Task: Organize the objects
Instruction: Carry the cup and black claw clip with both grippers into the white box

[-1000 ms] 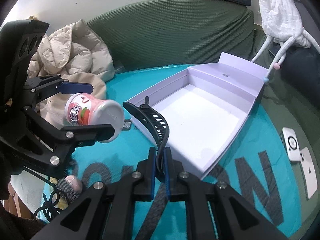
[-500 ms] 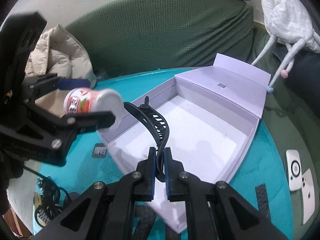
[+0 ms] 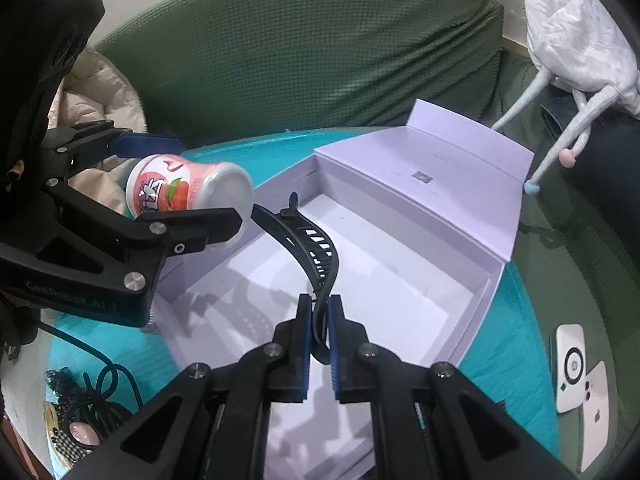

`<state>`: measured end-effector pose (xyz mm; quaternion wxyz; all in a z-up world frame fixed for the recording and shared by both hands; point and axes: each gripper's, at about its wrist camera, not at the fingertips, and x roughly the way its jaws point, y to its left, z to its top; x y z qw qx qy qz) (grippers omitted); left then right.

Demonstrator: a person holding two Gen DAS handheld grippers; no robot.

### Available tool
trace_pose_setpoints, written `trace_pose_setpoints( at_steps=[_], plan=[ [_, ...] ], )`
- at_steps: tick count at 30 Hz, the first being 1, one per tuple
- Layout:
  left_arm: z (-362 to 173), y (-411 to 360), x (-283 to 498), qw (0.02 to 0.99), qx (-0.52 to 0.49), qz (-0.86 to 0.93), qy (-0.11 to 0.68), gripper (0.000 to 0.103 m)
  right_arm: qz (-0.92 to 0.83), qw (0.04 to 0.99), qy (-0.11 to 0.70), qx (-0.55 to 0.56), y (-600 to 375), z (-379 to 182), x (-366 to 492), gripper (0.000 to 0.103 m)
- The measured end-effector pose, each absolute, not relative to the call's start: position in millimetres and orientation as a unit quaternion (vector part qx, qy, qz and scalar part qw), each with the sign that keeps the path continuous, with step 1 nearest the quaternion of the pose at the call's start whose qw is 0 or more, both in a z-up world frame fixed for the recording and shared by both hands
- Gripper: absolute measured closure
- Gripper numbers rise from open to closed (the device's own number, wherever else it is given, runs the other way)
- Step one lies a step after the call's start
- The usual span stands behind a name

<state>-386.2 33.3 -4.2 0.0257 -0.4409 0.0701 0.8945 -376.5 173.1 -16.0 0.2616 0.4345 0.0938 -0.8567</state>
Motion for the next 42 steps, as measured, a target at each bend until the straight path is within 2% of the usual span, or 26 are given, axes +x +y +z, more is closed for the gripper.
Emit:
trace_pose_setpoints(
  at_steps=[3, 12, 28, 29, 30, 42],
  plan=[
    [-7, 36, -402, 0.033, -0.445, 0.892, 0.07, 0.009, -0.857, 0.249, 0.114, 0.437, 173, -21, -387, 0.096],
    [-29, 42, -443, 0.042, -0.459, 0.884, 0.075, 0.009, -0.845, 0.235, 0.107, 0.468, 181, -41, -416, 0.096],
    [-68, 59, -467, 0.057, -0.496, 0.86, 0.105, 0.009, -0.829, 0.223, 0.105, 0.501, 184, -72, -434, 0.096],
    [-71, 60, -467, 0.057, -0.498, 0.859, 0.106, 0.01, -0.83, 0.223, 0.108, 0.499, 183, -72, -434, 0.096],
    [-74, 61, -468, 0.058, -0.501, 0.857, 0.107, 0.024, -0.829, 0.222, 0.11, 0.501, 182, -72, -434, 0.096],
    [-85, 69, -471, 0.049, -0.506, 0.853, 0.115, 0.025, -0.833, 0.195, 0.116, 0.504, 184, -71, -432, 0.096]
  ],
)
